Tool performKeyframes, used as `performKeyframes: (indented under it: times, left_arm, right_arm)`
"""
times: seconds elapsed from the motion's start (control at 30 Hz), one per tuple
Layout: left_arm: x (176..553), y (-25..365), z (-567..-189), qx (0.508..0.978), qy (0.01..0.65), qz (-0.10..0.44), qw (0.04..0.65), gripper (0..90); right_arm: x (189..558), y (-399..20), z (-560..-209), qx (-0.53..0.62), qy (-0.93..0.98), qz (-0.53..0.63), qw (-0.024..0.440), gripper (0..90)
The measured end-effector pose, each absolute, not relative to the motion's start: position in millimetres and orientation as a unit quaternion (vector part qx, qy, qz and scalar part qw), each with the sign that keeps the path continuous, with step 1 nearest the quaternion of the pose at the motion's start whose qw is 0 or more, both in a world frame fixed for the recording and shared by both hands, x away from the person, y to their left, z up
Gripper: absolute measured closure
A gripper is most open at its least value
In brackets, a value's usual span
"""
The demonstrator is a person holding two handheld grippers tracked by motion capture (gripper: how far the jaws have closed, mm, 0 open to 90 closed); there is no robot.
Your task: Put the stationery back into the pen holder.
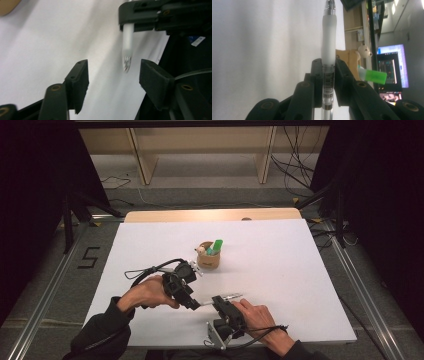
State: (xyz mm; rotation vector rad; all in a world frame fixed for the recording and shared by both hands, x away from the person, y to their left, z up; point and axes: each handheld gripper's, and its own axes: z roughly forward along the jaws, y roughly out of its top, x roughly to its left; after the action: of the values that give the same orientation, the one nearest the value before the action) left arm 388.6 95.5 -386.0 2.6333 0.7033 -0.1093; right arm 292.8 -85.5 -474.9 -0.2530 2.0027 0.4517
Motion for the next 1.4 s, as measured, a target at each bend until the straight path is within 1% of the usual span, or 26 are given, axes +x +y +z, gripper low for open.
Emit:
performKeyframes:
  times: [0.13,0.23,0.37,0.53,0.8,0.97,1.03,1.23,1.4]
  left_arm:
    - [389.7,102.8,-387.8,0.934,0.271,-0.037,0.230,32.2]
    - [389.3,108.9,-390.3,0.924,0.289,-0.028,0.248,30.5]
    - [387.8,116.9,-395.2,0.910,0.311,-0.009,0.273,27.7]
    - [384.7,125.4,-400.6,0.893,0.330,0.011,0.307,26.2]
    - [374.1,131.4,-407.9,0.869,0.343,0.051,0.354,22.2]
    - [366.8,140.4,-410.4,0.852,0.349,0.074,0.383,20.8]
    - [364.2,144.5,-411.1,0.844,0.351,0.084,0.397,20.1]
    - [358.0,154.7,-413.9,0.819,0.361,0.109,0.432,18.9]
    - [352.8,155.6,-417.3,0.818,0.353,0.115,0.440,17.6]
  right_arm:
    - [300.3,-93.2,-472.8,-0.076,0.838,0.202,0.501,79.6]
    - [308.3,-100.8,-469.7,-0.044,0.841,0.216,0.493,79.6]
    - [319.1,-113.0,-460.7,0.022,0.844,0.260,0.469,79.6]
    - [333.2,-127.7,-444.8,0.114,0.837,0.334,0.419,79.6]
    - [358.2,-143.5,-429.4,0.215,0.808,0.422,0.349,79.6]
    - [378.4,-148.7,-421.6,0.280,0.778,0.478,0.297,79.6]
    - [385.2,-148.9,-420.1,0.296,0.768,0.492,0.285,79.6]
    - [405.6,-143.1,-417.1,0.331,0.743,0.523,0.254,79.7]
    - [421.9,-136.0,-412.7,0.356,0.718,0.550,0.236,79.6]
